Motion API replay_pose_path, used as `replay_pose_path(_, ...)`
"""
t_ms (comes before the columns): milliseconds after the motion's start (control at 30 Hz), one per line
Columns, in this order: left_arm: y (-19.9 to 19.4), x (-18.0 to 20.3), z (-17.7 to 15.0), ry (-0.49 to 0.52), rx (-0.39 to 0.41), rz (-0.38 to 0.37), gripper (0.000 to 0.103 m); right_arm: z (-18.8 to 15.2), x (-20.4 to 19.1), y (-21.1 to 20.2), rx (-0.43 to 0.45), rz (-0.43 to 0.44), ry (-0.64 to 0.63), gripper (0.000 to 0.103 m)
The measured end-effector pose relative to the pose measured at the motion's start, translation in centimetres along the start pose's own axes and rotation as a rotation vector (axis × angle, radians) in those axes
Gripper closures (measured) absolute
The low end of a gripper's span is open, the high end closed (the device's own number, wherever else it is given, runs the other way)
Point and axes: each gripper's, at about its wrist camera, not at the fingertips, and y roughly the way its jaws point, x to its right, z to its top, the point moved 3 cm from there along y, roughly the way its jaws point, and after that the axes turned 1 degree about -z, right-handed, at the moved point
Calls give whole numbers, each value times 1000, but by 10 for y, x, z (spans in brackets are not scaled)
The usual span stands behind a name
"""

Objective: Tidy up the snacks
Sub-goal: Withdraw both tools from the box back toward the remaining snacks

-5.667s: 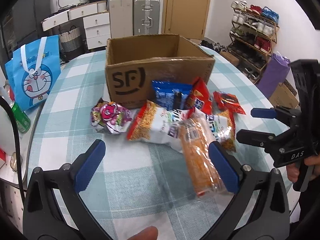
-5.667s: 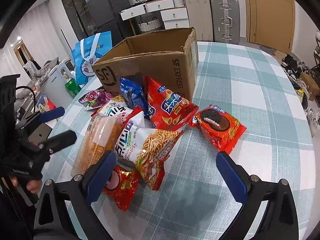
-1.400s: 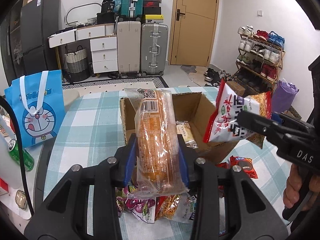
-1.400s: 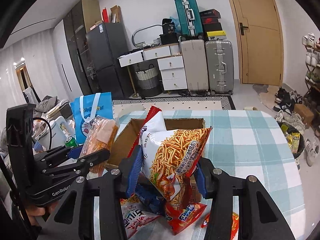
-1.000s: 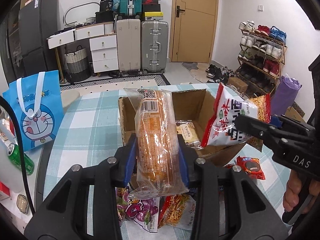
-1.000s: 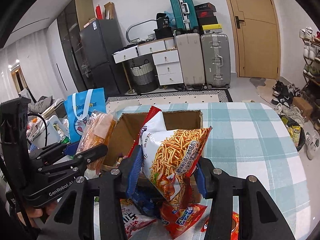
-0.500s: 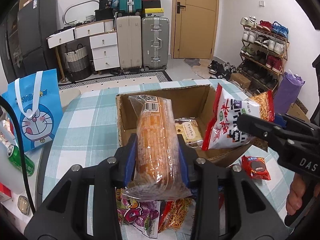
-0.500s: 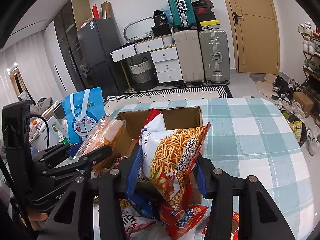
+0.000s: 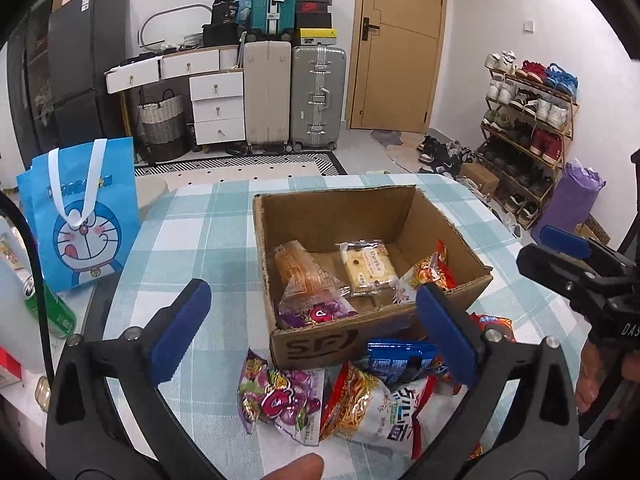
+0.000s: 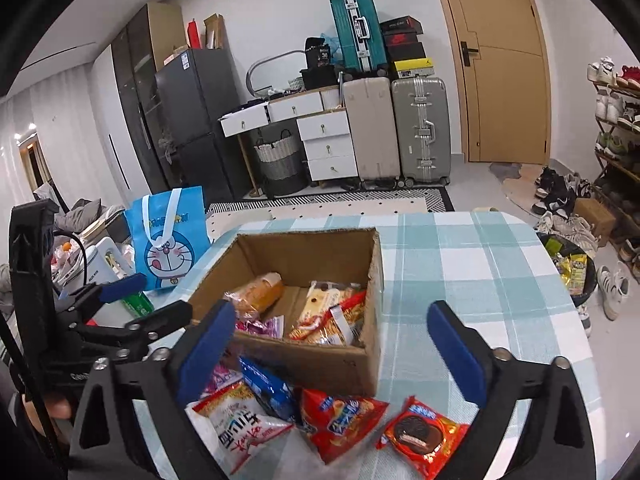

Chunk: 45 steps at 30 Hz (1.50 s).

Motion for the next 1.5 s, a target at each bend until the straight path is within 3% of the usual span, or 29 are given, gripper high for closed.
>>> replay_pose_path(467, -21, -20, -39, -55, -58, 20, 1, -32, 22, -11, -64, -39, 10, 0)
replay_pose_path(1100, -6, -51, -95, -167, -167, 57, 1, -79, 40, -8, -179, -107, 15, 0)
replay_pose_path(1500, -4, -50, -110, -148, -181, 57, 1, -108, 55, 1, -247, -154, 40, 0)
